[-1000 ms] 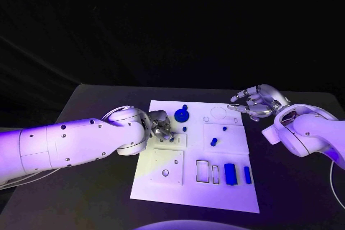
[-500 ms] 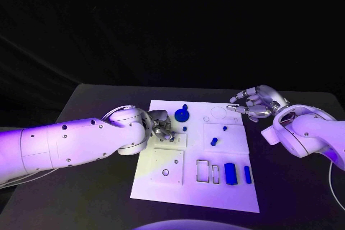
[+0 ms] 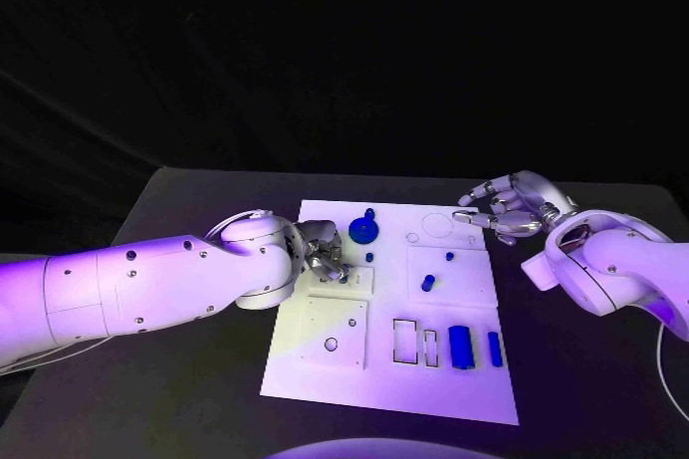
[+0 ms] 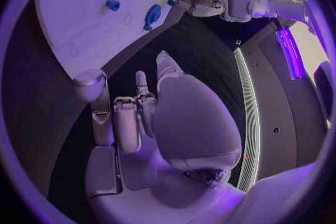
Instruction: Assemble the parts on the task board
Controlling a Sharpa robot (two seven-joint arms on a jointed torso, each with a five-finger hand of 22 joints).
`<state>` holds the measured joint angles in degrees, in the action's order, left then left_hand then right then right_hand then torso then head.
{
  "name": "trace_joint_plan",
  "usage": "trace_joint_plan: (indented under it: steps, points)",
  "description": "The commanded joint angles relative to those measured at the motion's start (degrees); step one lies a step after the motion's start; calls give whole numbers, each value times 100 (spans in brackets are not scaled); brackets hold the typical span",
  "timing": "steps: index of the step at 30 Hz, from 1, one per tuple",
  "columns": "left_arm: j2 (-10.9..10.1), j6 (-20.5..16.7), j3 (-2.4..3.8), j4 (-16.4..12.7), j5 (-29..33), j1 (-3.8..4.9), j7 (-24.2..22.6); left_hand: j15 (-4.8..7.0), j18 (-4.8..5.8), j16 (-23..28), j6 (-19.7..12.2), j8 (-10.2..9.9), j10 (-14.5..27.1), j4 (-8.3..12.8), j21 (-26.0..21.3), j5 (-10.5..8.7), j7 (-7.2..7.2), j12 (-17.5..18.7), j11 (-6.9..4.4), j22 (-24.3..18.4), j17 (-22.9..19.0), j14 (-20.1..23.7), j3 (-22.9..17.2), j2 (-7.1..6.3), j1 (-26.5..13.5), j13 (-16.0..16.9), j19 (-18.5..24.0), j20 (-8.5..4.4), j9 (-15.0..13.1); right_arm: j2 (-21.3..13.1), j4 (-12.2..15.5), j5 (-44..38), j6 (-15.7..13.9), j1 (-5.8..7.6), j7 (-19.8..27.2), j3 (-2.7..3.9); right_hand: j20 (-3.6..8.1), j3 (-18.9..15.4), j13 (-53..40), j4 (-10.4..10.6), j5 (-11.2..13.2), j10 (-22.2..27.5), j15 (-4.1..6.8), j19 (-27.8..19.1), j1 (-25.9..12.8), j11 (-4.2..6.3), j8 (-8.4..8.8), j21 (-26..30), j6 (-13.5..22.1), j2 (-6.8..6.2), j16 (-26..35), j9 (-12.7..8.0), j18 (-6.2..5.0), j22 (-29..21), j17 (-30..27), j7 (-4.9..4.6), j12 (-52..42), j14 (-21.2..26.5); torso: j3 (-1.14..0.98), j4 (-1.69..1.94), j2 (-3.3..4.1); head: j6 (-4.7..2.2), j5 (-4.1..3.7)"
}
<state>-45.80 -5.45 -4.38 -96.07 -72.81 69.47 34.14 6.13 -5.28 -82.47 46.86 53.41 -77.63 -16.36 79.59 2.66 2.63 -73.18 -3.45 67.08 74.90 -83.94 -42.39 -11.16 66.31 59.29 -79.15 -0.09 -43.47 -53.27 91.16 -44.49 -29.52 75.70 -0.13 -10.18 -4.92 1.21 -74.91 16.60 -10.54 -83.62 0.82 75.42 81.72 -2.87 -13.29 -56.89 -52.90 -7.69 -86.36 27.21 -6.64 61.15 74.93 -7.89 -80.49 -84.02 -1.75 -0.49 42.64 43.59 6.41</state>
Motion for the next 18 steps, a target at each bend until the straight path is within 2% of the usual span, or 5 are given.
trace_joint_plan:
  steps: [1, 18]
  points:
    - [15, 136, 2, 6, -104, -5, -16, 35, 69, -35, 180, 18, -35, 1035, 27, 19, -207, 8, 3, 5, 326, -305, -1065, 19, -31, -1, -26, 7, -15, -3, 12, -2, 86, -5, 51, 1, 22, 42, -562, -3, -2, 38, 48, -4, -12, 4, -26, 17, 24, 16, 40, 7, -76, -10, 548, 29, 23, -384, -1, -5, -2, 3, 1]
    - [-4, 264, 1, -6, -107, -16, -9, 35, 69, -36, 181, 19, -36, 1043, 29, 19, -207, 8, 2, 8, 327, -305, -1076, 12, -37, -1, -28, 6, -17, -19, 18, 0, 85, -5, 48, 1, 22, 42, -562, -3, -2, 38, 48, -4, -12, 4, -26, 17, 24, 16, 40, 7, -76, -10, 548, 29, 23, -384, 2, 3, 1, 24, 2]
